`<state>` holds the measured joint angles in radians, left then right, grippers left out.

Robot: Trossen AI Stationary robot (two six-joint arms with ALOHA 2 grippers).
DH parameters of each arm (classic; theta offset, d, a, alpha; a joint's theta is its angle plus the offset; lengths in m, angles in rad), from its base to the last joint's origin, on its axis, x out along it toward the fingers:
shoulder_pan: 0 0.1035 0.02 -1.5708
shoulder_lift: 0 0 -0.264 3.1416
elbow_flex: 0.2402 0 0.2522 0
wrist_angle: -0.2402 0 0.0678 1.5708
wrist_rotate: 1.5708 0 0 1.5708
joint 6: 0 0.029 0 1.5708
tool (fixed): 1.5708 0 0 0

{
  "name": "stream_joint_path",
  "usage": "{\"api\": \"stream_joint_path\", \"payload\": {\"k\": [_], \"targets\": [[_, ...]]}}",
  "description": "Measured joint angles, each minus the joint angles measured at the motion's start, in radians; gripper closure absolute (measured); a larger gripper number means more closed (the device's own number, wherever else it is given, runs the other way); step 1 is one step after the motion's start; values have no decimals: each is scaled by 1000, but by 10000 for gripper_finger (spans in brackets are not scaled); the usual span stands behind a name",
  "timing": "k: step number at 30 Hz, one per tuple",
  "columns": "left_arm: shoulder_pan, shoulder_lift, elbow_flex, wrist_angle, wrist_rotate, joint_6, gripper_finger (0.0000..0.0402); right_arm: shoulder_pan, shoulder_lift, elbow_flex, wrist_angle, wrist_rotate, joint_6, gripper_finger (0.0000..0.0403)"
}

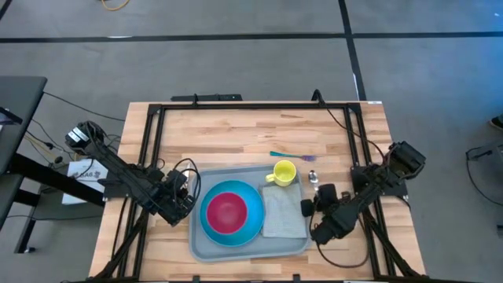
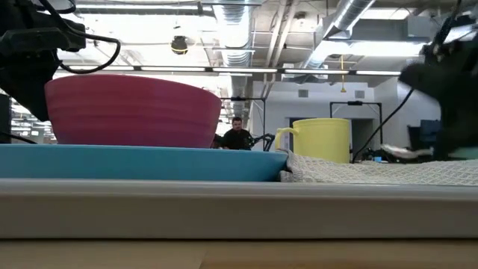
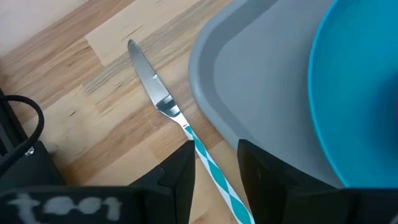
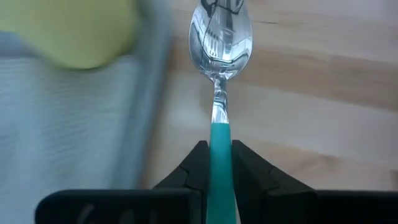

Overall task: Set up tray
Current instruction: Put the light blue spoon on the gray napkin on the gray tray

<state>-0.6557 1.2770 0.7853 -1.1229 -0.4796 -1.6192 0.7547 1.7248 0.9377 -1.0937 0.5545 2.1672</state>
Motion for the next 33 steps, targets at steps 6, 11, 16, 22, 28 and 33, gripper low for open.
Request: {"api": "stream_joint_path", "payload": {"k": [6, 11, 16, 22, 28, 33], "targets": [[0, 0, 0, 16, 0, 0, 290, 49, -1, 78, 83, 82, -81, 365], [0, 0, 0, 20, -4, 0, 290, 41, -1, 88, 283, 85, -250, 365], [0, 0, 0, 23, -24, 0, 290, 7, -1, 89, 477, 178, -388, 363], [0, 0, 0, 24, -36, 3, 290, -47, 7, 89, 611, 248, -425, 364], [0, 0, 0, 25, -103, 8, 290, -91, 134, 137, 778, 258, -492, 363], [-1, 0, 0, 23, -109, 17, 290, -103, 232, 292, 543, 261, -423, 363]]}}
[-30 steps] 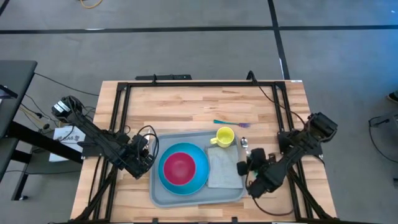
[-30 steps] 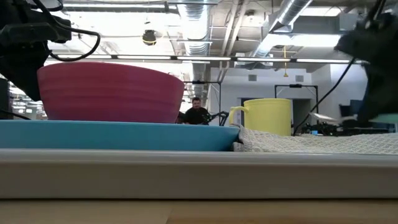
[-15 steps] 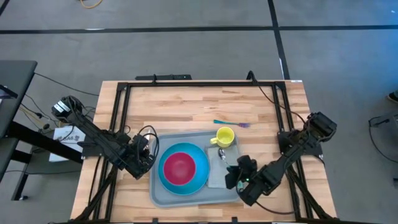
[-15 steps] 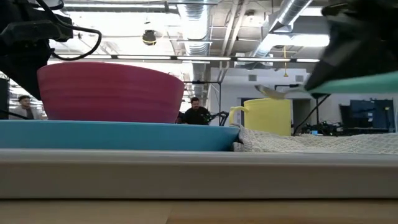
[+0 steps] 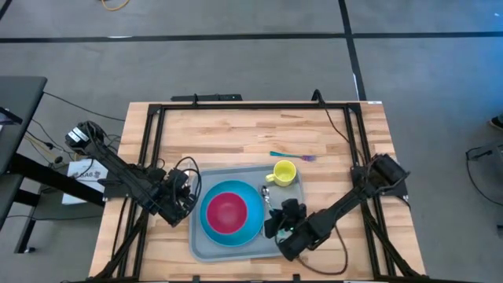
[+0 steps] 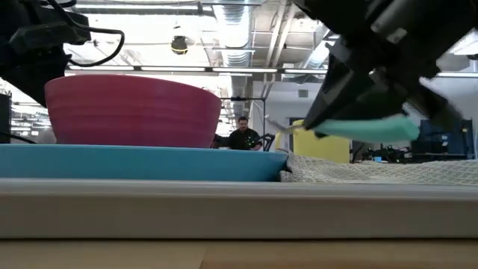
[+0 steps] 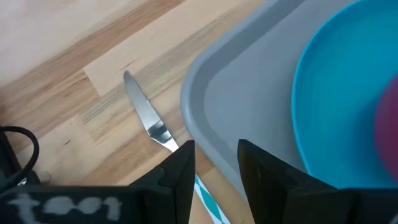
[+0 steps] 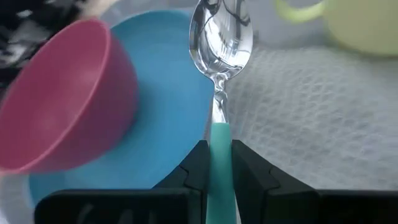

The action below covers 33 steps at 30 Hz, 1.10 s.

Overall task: Set up tray
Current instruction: Put the light blue spoon on the gray napkin on the gray tray, then put the blue fork on the gray napkin on the gray tray to the right of the light blue spoon

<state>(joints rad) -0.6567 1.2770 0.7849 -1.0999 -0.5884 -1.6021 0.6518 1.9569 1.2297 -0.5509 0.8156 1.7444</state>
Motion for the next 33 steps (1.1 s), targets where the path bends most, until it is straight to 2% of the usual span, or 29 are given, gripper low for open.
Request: {"api": "stream_joint_path", "payload": {"k": [5, 13, 17, 25, 28, 33], "targets": [[0, 0, 0, 0, 0, 12, 290, 10, 91, 200, -351, 13, 175, 363], [0, 0, 0, -11, -1, 24, 290, 11, 288, 426, -605, -63, 322, 362], [0, 0, 0, -9, 0, 28, 290, -9, 325, 468, -645, -89, 341, 355], [-1, 0, 0, -7, 1, 28, 290, -41, 315, 470, -568, -183, 153, 324], [-1, 0, 0, -7, 7, 28, 290, -46, 315, 470, -568, -221, 138, 312], [-1, 0, 0, -7, 16, 28, 290, -45, 315, 470, -562, -224, 119, 291]]}}
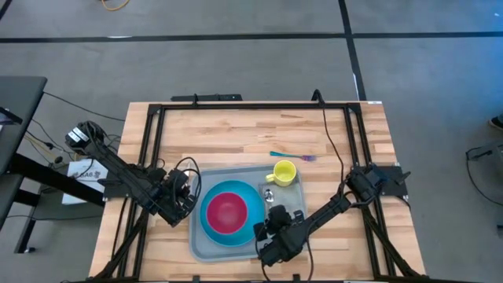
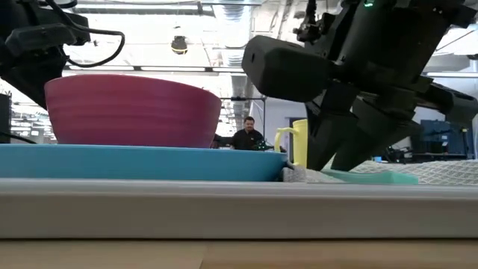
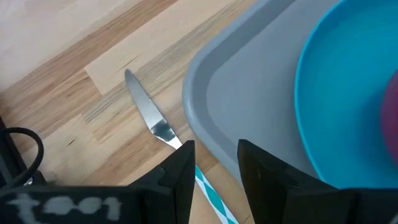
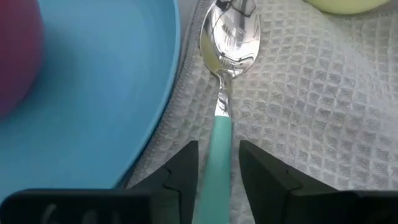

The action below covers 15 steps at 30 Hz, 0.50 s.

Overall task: Set up tray
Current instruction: Put the blue fork on the gray napkin on the gray tray to the right of the light blue spoon

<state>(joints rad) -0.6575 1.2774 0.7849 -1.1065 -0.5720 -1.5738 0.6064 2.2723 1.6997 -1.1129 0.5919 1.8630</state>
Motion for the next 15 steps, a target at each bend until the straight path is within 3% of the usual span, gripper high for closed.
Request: {"api": "stream_joint_path", "payload": {"k": [6, 15], "targets": [[0, 0, 0, -1, 19, 0, 290, 0, -11, 48, -69, 5, -90, 265], [0, 0, 0, -1, 101, -83, 290, 7, -43, 261, -378, 89, -314, 251]]}}
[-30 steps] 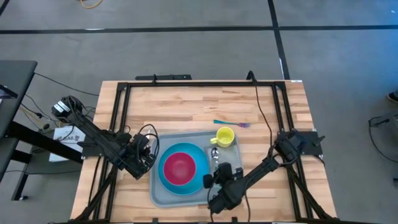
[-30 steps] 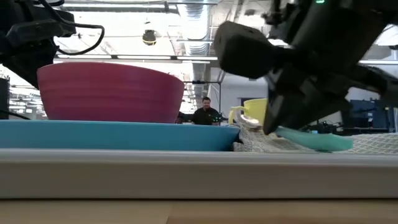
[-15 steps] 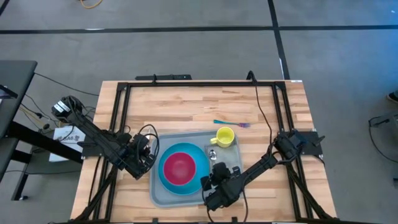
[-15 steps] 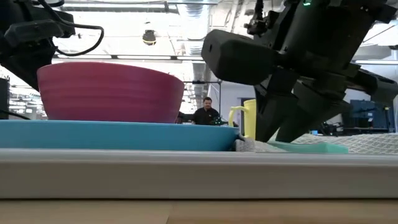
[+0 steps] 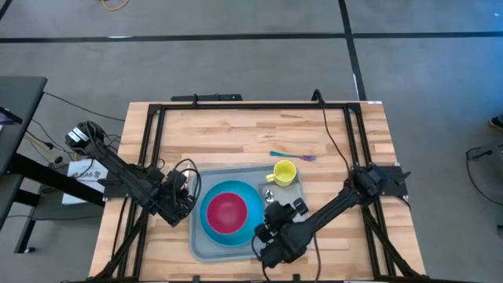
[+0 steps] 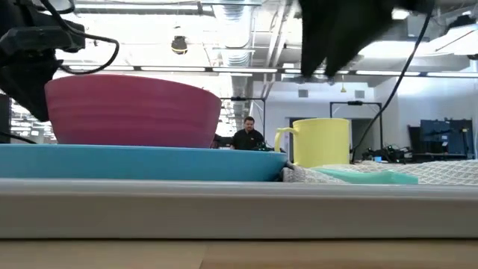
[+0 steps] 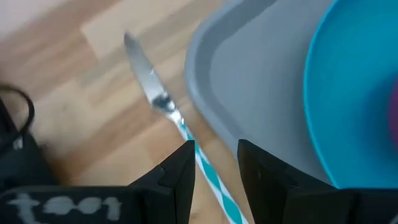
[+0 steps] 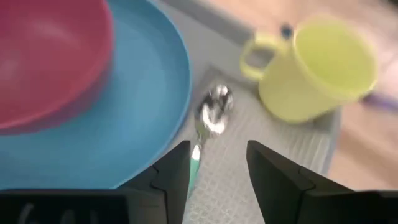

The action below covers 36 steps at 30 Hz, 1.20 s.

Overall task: Set up tray
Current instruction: Put the blue fork on the gray napkin on the gray tray to the right of the light blue spoon

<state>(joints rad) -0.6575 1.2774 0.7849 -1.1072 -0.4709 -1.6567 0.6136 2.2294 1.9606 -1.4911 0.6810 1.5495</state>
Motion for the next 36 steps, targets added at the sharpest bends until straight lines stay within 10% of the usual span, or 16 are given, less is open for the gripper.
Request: {"api": "stream_joint_path", "payload": {"k": [17, 28, 36], "targets": [[0, 0, 0, 0, 74, -143, 290, -5, -257, -69, -78, 166, -568, 260], [0, 0, 0, 0, 74, -161, 290, -9, -733, -731, -29, 369, -299, 293], [0, 0, 0, 0, 67, -189, 290, -123, -883, -1114, 325, 230, -589, 294]]}}
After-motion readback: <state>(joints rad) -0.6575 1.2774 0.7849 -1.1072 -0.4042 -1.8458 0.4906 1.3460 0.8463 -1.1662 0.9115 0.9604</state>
